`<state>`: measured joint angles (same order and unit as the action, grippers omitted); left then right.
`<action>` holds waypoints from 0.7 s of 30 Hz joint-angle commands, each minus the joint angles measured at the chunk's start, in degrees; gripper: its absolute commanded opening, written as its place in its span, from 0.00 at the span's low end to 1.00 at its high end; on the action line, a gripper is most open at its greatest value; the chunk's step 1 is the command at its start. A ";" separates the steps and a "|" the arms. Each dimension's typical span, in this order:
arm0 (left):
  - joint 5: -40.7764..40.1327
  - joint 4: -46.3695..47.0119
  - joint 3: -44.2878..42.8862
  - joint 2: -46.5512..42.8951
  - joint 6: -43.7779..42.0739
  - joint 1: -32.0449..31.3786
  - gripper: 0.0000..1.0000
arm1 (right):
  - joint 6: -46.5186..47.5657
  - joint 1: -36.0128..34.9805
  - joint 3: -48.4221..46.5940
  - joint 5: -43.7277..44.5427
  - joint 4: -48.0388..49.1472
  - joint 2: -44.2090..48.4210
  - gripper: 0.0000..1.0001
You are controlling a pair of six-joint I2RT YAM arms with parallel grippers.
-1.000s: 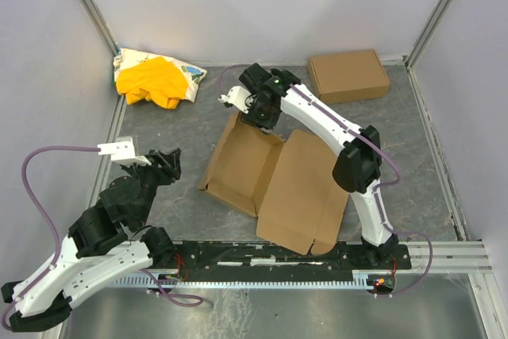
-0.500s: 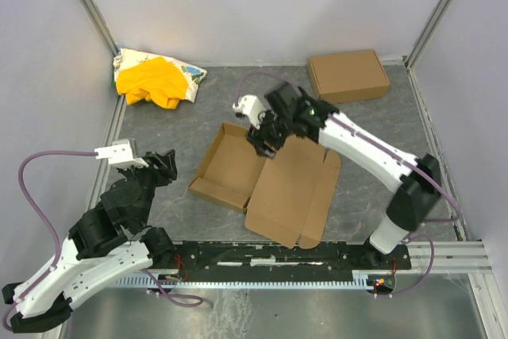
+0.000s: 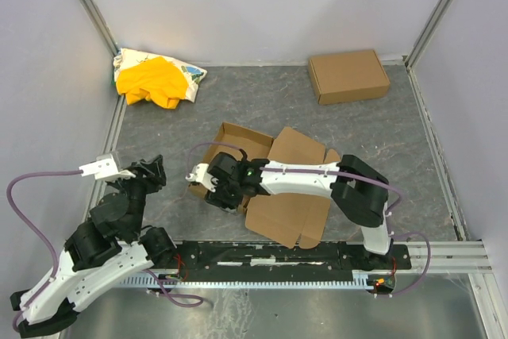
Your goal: Fold the paper box
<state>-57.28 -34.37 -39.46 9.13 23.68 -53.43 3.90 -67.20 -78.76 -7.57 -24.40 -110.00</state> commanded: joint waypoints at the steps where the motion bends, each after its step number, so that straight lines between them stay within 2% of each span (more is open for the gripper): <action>1: -1.09 1.49 0.33 1.18 0.01 0.06 0.60 | -2.22 -0.83 -6.14 5.33 3.04 -2.39 0.60; 3: -0.83 1.53 0.27 1.46 -0.20 0.00 0.60 | -2.25 -1.12 -7.47 5.57 2.16 -4.00 0.53; 4: -0.74 1.54 0.25 1.49 -0.29 -0.01 0.60 | -2.19 -1.19 -8.11 4.83 1.49 -4.68 0.46; 5: -0.73 1.62 0.34 1.44 -0.30 -0.01 0.60 | -2.00 -1.19 -8.76 3.76 0.68 -5.39 0.39; 8: -0.65 1.63 0.35 1.22 -0.39 0.04 0.60 | 0.60 -1.03 -10.94 -1.93 -4.31 -6.76 0.07; 9: -0.52 1.69 0.43 1.12 -0.39 0.05 0.60 | 1.86 -0.93 -11.32 -4.70 -6.03 -6.96 0.02; 15: -0.03 1.94 0.61 0.91 -0.66 0.00 0.60 | 9.36 1.79 -16.29 -18.87 -20.76 -9.32 0.02; 18: 0.18 2.00 0.62 0.75 -0.65 0.08 0.60 | 15.13 2.79 -16.03 -20.11 -26.01 -9.03 0.02; 21: 0.32 2.00 0.66 0.39 -0.59 0.05 0.60 | 24.86 2.85 -11.61 -18.29 -29.91 -5.82 0.02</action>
<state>-56.93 -34.22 -38.96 9.80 23.68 -53.43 15.81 -64.88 -93.38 -22.65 -43.00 -118.65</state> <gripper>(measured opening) 0.600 0.034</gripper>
